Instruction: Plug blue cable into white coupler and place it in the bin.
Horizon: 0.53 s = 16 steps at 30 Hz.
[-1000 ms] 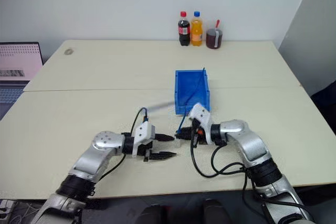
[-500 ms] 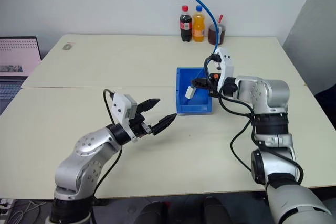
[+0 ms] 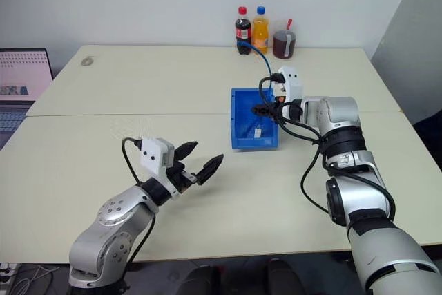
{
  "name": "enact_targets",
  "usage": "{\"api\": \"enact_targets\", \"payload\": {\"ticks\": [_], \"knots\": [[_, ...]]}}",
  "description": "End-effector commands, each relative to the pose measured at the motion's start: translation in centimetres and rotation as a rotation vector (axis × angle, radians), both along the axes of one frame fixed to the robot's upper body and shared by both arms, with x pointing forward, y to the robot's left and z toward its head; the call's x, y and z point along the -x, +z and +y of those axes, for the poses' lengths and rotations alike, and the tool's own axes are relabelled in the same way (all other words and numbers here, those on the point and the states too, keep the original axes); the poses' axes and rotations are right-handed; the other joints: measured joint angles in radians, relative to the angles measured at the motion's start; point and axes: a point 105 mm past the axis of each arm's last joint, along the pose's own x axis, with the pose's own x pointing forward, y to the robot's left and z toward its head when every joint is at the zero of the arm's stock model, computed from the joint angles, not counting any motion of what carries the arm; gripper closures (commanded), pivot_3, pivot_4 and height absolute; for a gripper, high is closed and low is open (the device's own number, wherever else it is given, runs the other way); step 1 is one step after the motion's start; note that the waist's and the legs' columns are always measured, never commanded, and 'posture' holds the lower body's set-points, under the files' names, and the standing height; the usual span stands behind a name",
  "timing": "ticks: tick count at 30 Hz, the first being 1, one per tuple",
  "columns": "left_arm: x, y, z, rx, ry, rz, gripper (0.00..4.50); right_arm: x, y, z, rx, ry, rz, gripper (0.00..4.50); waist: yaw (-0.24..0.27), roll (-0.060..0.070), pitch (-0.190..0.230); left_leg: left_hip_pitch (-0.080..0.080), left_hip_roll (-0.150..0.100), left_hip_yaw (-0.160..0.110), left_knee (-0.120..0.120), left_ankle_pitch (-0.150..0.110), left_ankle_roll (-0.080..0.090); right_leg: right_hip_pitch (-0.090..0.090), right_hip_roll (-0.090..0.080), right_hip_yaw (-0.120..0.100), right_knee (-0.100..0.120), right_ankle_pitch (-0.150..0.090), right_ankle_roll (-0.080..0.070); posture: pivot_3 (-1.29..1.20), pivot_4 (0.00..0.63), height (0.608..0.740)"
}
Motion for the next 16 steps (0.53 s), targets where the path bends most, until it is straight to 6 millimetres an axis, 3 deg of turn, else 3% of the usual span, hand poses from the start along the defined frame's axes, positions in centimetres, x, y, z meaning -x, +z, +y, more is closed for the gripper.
{"api": "enact_targets", "payload": {"ticks": [1, 3, 9, 11, 16], "knots": [[-0.4, 1.2, 0.0, 0.031, -0.004, -0.035, 0.0, -0.3, 2.8, -0.2, 0.016, 0.009, -0.117, 0.31, 0.001, 0.0, 0.0, 0.0, 0.0, 0.0, 0.0, 0.0, 0.0, 0.0, 0.0, 0.0, 0.0, 0.0, 0.0, 0.0, 0.15, 0.74], [-0.7, 1.4, 0.3, 0.052, 0.01, -0.033, 0.0, -0.1, 3.5, -0.4, 0.016, 0.011, -0.145, 0.02, 0.001, 0.0, 0.0, 0.0, 0.0, 0.0, 0.0, 0.0, 0.0, 0.0, 0.0, 0.0, 0.0, 0.0, 0.0, 0.0, 0.15, 0.74], [-1.5, 1.1, 3.1, 0.041, 0.15, -0.014, 0.0, 2.8, 5.6, -2.4, 0.034, 0.004, -0.385, 0.02, 0.006, 0.0, 0.0, -0.001, 0.0, -0.001, 0.0, 0.0, 0.0, 0.0, 0.0, -0.001, 0.0, 0.0, 0.0, 0.0, 0.15, 0.74], [-1.7, 1.1, 4.4, 0.019, 0.217, -0.018, 0.0, 4.6, 4.5, -3.9, 0.036, -0.038, -0.443, 0.02, 0.011, -0.001, 0.0, -0.001, 0.0, -0.002, -0.001, 0.0, 0.0, 0.0, 0.0, -0.001, -0.001, 0.0, 0.0, 0.0, 0.15, 0.74], [-1.8, -0.1, 7.7, -0.017, 0.369, 0.003, 0.0, 8.1, -0.6, -9.1, 0.176, -0.334, -0.534, 0.02, 0.024, -0.001, 0.0, -0.001, 0.0, -0.003, -0.001, -0.001, -0.001, 0.001, -0.001, 0.001, -0.001, -0.003, 0.004, 0.0, 0.15, 0.74]]}}
